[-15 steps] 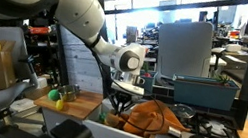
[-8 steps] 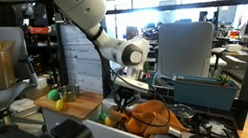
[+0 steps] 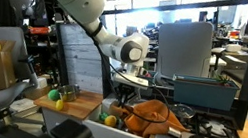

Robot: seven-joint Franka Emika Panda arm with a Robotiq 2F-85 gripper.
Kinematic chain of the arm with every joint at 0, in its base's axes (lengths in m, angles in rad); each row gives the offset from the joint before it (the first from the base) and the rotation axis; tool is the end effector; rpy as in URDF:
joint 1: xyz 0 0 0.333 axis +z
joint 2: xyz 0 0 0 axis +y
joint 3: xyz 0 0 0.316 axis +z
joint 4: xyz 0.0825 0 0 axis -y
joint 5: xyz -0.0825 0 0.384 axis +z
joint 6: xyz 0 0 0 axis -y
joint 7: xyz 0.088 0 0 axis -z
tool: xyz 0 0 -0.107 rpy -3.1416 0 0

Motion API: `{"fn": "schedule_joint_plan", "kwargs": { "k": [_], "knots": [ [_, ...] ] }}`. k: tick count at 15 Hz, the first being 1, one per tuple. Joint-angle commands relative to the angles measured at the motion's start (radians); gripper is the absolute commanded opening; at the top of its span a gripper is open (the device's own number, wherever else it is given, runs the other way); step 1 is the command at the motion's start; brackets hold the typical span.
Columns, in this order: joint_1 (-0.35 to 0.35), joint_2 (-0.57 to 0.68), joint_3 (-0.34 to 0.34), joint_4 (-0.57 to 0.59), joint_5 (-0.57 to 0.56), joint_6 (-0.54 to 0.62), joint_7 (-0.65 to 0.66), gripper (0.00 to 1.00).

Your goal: Pick up the potato plush toy from the sink and put it in the pot

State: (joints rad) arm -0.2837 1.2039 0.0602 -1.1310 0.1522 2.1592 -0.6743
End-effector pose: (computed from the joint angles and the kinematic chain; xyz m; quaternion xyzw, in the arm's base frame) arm 0.7083 -0.1669 0.0441 -0.9795 -0.1587 0.0396 0.1177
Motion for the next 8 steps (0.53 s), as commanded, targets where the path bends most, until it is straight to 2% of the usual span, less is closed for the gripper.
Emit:
{"fn": "schedule_joint_plan", "kwargs": {
  "k": [1,2,5,8],
  "knots": [
    [-0.051,-0.195,0.063,-0.234,0.1,0.185,-0.027,0.03],
    [-0.061,-0.227,0.078,-0.275,0.134,0.243,-0.037,0.03],
    [-0.135,-0.322,0.18,-0.408,0.197,0.426,-0.111,0.03],
    [-0.203,-0.414,0.266,-0.556,0.246,0.541,-0.205,0.03]
  ]
}}
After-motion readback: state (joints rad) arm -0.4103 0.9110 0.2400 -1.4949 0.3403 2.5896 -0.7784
